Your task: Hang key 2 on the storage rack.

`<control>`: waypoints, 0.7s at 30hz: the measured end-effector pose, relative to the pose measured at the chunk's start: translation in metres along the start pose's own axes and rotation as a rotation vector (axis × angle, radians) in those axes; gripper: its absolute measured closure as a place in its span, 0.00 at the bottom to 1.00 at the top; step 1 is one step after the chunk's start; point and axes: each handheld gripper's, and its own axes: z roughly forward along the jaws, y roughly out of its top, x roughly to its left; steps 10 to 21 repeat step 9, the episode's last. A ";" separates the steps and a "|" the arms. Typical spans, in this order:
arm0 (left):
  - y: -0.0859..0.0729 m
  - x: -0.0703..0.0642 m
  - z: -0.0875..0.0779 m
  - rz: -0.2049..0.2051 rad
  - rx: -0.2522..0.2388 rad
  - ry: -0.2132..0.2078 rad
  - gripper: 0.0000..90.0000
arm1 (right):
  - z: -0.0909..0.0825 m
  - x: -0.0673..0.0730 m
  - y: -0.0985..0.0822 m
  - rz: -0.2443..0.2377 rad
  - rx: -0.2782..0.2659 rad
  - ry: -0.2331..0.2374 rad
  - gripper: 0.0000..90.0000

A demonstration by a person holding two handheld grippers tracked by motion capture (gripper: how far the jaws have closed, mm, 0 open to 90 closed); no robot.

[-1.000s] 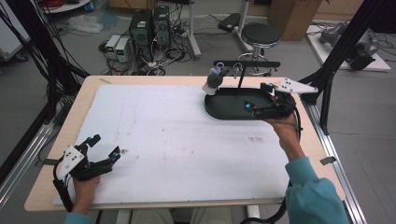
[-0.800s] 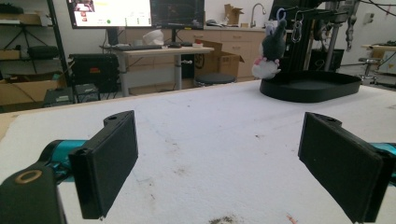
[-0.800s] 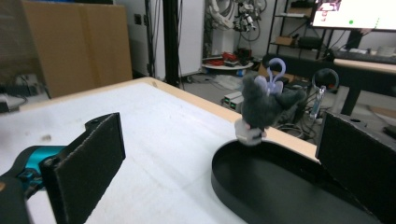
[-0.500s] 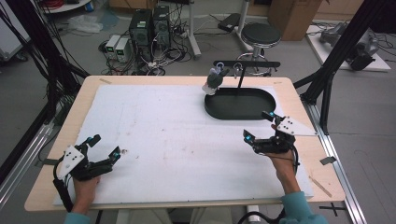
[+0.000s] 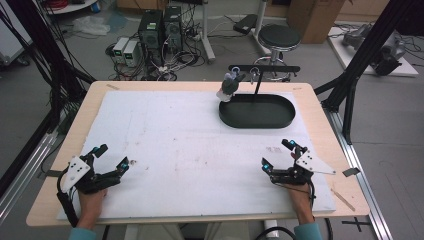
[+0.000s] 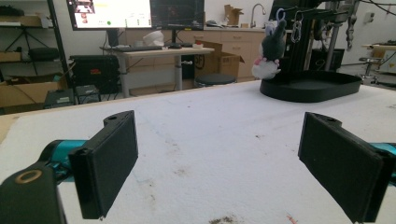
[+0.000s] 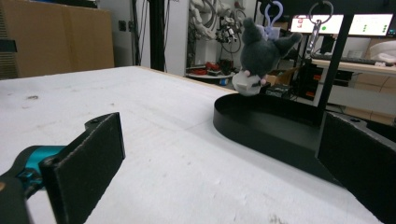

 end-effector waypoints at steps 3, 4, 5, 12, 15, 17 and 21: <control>0.000 0.000 0.000 0.000 0.000 0.000 0.14 | -0.002 0.002 -0.007 0.012 0.000 0.002 0.01; 0.000 0.000 0.000 0.001 -0.002 0.001 0.14 | -0.003 0.002 -0.007 0.004 -0.013 0.002 0.01; 0.000 0.000 0.000 0.001 -0.002 0.001 0.14 | -0.004 0.002 -0.006 -0.002 -0.023 0.001 0.01; 0.000 0.000 0.000 0.001 -0.008 0.001 0.14 | -0.003 0.001 -0.008 0.023 -0.001 0.001 0.01; 0.000 0.000 0.000 0.001 -0.008 0.001 0.14 | -0.003 0.001 -0.008 0.023 -0.001 0.001 0.01; 0.000 0.000 0.000 0.001 -0.008 0.001 0.14 | -0.003 0.001 -0.008 0.023 -0.001 0.001 0.01; 0.000 0.000 0.000 0.001 -0.008 0.001 0.14 | -0.003 0.001 -0.008 0.023 -0.001 0.001 0.01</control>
